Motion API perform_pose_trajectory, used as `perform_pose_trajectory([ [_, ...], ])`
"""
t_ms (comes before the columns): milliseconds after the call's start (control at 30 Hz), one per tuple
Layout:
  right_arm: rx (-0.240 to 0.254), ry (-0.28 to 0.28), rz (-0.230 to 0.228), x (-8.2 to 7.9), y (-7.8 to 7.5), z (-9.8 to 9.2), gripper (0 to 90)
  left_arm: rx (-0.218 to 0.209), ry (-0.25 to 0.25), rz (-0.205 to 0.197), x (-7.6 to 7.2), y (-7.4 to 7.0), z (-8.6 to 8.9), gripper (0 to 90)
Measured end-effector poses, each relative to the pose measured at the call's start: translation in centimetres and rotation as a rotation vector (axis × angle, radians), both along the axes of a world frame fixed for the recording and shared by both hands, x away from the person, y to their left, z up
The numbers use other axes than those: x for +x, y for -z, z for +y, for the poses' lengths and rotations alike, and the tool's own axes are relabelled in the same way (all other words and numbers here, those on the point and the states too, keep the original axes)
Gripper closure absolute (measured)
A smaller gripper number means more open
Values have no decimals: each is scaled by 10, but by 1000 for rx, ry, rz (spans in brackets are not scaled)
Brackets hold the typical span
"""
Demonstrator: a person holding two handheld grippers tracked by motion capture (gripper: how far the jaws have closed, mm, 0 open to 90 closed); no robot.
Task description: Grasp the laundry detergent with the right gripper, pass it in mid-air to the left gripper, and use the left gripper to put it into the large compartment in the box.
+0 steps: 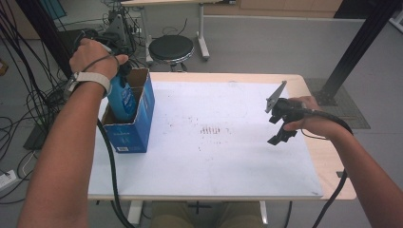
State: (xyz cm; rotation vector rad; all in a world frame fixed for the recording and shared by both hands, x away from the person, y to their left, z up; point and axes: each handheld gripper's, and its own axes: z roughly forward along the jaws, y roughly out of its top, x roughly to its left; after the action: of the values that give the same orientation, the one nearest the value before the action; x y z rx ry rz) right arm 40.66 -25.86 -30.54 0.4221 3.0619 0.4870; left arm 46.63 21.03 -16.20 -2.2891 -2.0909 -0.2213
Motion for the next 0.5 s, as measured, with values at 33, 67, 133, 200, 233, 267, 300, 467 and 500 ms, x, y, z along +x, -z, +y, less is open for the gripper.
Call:
perform_pose_trajectory([
  [33,0,-2,0,0,0,0,115,-2,-1,-4,0,1,0,372],
  [67,2,-2,1,0,0,1,115,-2,-1,0,0,3,0,372],
  [133,-2,-4,1,0,1,1,115,-3,0,-2,0,6,0,372],
  [200,0,-4,3,0,2,1,115,-2,-1,-2,0,9,1,372],
  [233,0,-2,3,0,2,1,115,-1,0,2,0,12,1,372],
  [267,0,0,4,0,2,1,115,-1,-1,-1,1,13,2,372],
  [300,-1,0,3,0,2,1,114,-2,-1,-4,1,16,2,372],
  [467,5,2,8,-1,5,0,113,0,9,0,2,26,3,372],
  [500,0,5,9,-1,5,0,113,0,10,-5,2,28,3,372],
])
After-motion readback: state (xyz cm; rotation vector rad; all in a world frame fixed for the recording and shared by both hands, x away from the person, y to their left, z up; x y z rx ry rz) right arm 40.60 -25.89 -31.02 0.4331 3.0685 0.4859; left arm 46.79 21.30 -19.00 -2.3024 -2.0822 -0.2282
